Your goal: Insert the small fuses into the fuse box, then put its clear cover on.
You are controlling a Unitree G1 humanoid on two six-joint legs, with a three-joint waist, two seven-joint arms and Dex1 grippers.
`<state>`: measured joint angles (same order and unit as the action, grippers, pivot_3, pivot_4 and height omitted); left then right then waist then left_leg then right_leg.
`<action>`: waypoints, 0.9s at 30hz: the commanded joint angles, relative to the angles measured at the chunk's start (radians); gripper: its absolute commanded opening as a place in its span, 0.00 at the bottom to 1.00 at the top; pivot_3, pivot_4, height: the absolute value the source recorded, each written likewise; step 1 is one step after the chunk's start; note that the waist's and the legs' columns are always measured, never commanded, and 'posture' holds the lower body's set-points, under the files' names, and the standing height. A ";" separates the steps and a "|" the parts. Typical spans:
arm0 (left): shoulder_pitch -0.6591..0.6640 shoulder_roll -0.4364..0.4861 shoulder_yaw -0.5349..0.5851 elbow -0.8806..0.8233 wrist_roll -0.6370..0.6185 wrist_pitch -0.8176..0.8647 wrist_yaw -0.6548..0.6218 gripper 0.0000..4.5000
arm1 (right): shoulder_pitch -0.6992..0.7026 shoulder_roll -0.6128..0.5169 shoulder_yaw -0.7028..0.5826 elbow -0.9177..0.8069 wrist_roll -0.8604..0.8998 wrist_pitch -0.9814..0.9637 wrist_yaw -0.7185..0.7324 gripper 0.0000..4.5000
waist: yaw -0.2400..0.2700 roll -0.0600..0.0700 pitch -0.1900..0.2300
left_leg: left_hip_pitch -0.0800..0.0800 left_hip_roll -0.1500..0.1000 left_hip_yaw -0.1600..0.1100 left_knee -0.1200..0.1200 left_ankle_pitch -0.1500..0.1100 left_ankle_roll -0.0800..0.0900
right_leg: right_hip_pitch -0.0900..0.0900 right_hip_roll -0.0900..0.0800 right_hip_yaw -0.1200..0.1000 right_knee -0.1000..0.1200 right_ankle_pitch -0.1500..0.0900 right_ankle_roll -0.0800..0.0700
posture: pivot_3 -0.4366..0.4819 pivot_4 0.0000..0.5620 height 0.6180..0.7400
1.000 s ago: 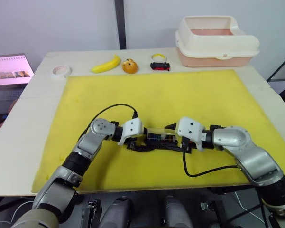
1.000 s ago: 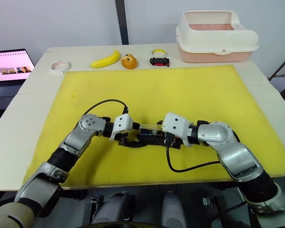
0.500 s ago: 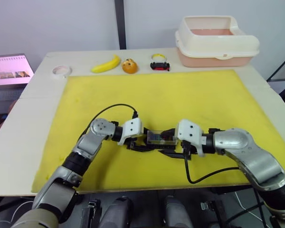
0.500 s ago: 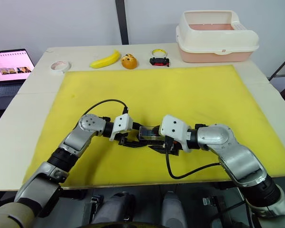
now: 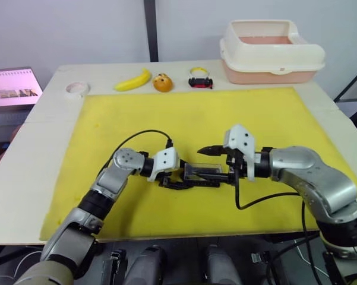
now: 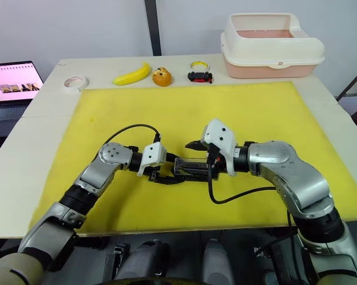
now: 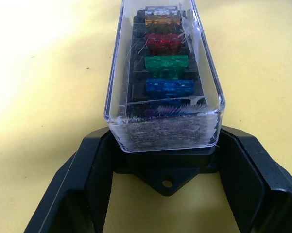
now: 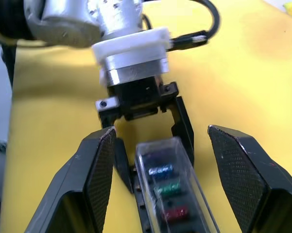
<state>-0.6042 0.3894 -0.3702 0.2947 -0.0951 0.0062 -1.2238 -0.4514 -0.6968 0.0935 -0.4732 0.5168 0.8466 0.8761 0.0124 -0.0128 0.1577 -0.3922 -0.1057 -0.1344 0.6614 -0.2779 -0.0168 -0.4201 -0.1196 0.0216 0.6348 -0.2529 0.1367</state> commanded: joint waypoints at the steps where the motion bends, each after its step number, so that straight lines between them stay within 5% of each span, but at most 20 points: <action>1: 0.002 0.004 -0.008 -0.005 0.015 -0.011 -0.007 0.57 | -0.013 -0.001 -0.003 0.015 0.005 -0.010 0.001 0.42 | -0.001 0.000 0.000 | 0.000 0.000 0.000 0.000 0.000 0.000 | 0.000 0.000 0.000 0.000 0.000 0.000 | 0.48 0.27 1.00; 3: 0.003 0.005 -0.008 -0.007 0.015 -0.010 -0.006 0.57 | -0.016 -0.007 0.009 0.017 0.002 -0.018 0.009 0.22 | -0.001 0.000 0.000 | 0.000 0.000 0.000 0.000 0.000 0.000 | 0.000 0.000 0.000 0.000 0.000 0.000 | 0.48 0.27 1.00; 7: 0.007 0.008 -0.008 -0.010 0.016 -0.011 -0.006 0.57 | -0.018 -0.002 0.024 0.026 -0.003 -0.024 0.007 0.22 | -0.001 0.000 0.000 | 0.000 0.000 0.000 0.000 0.000 0.000 | 0.000 0.000 0.000 0.000 0.000 0.000 | 0.48 0.27 1.00; 11: 0.008 0.007 -0.008 -0.012 0.015 -0.008 -0.005 0.57 | -0.014 0.007 0.032 0.039 -0.003 -0.035 0.009 0.01 | -0.001 0.000 0.000 | 0.000 0.000 0.000 0.000 0.000 0.000 | 0.000 0.000 0.000 0.000 0.000 0.000 | 0.48 0.27 1.00; 27: 0.000 0.000 -0.007 0.001 0.016 0.001 -0.005 0.57 | 0.131 -0.034 0.173 0.089 -0.155 -0.078 -0.034 0.01 | 0.000 0.000 -0.001 | 0.001 0.000 0.000 0.000 0.000 0.000 | 0.002 0.000 0.000 0.000 0.000 0.000 | 0.48 0.27 1.00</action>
<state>-0.6030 0.3852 -0.3725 0.2982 -0.0875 0.0095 -1.2198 -0.3670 -0.7028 0.2173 -0.4255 0.4067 0.7291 0.8464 0.0121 -0.0130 0.1570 -0.3905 -0.1057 -0.1347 0.6614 -0.2780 -0.0167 -0.4180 -0.1195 0.0212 0.6346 -0.2529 0.1367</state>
